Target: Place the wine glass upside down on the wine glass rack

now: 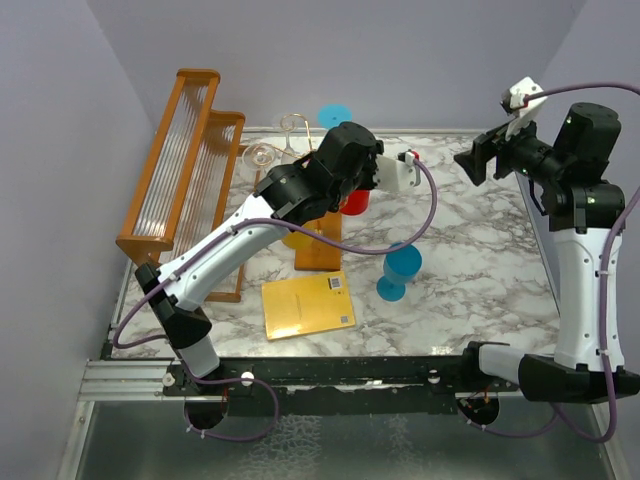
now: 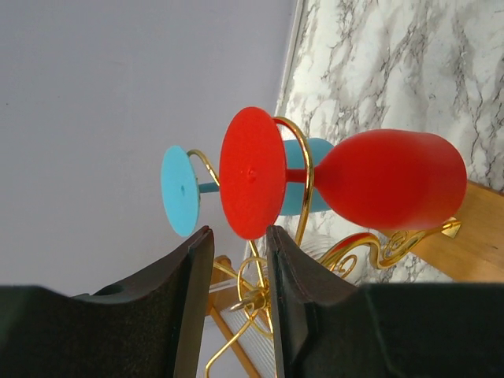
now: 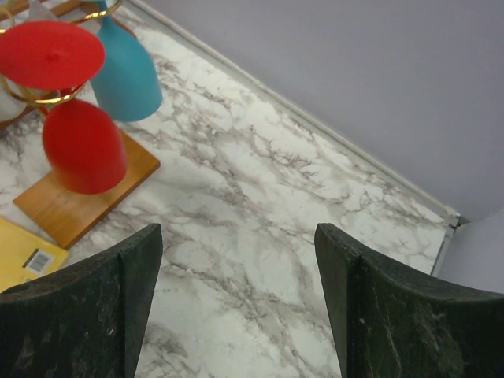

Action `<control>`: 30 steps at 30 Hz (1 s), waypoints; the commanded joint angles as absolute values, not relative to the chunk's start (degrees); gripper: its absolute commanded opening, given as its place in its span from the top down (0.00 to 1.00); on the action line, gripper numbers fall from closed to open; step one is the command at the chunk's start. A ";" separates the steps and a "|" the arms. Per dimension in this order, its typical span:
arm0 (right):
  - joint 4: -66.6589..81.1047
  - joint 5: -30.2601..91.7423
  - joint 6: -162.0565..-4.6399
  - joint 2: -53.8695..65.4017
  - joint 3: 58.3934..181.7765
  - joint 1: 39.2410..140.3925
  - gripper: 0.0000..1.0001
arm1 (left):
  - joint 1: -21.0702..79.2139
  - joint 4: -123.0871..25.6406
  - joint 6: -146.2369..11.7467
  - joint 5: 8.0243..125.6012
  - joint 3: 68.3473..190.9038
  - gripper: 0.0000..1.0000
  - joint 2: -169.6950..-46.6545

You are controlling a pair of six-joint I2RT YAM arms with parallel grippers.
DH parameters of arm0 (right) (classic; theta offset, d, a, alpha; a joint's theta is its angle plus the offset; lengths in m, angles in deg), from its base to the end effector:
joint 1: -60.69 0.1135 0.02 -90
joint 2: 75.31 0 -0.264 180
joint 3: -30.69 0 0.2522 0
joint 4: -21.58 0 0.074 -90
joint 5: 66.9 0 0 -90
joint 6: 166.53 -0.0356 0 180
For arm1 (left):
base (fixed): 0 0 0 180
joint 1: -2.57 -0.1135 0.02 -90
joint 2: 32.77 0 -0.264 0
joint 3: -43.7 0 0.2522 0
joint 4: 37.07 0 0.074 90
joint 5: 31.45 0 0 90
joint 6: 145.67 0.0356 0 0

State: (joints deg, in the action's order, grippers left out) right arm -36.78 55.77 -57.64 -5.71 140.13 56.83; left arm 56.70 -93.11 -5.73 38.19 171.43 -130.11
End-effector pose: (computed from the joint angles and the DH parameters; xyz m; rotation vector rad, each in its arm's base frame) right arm 0.2210 0.0043 0.4895 -0.6151 1.7443 0.2631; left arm 0.2257 -0.2910 0.4564 1.4302 1.4011 0.3113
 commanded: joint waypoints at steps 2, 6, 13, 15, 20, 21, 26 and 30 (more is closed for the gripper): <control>-43.03 62.10 -54.49 -5.32 135.97 57.00 0.23 | 56.80 -94.71 -8.35 40.71 171.88 0.62 -126.04; -44.93 63.54 -53.19 -4.70 132.16 60.29 0.25 | 56.80 -96.95 -9.42 42.21 171.88 0.56 -124.48; -44.95 55.93 -50.16 -4.88 123.48 72.38 0.27 | 55.48 -101.80 -13.50 48.61 173.33 0.46 -120.68; -45.99 54.69 -48.81 -4.48 121.56 74.33 0.28 | 54.16 -103.55 -14.21 52.17 174.15 0.44 -119.69; -47.67 48.76 -46.41 -4.34 117.66 78.88 0.32 | 48.90 -105.24 -16.72 57.86 176.48 0.31 -117.60; -47.72 47.54 -46.20 -4.44 117.00 79.18 0.33 | 47.86 -105.50 -17.05 58.73 176.99 0.28 -117.33; -47.68 43.64 -45.33 -4.14 113.86 80.32 0.38 | 44.35 -106.06 -18.86 60.70 179.06 0.02 -116.50; -46.51 42.08 -45.41 -3.41 111.34 80.88 0.46 | 43.18 -105.63 -19.03 60.01 178.59 0.01 -116.06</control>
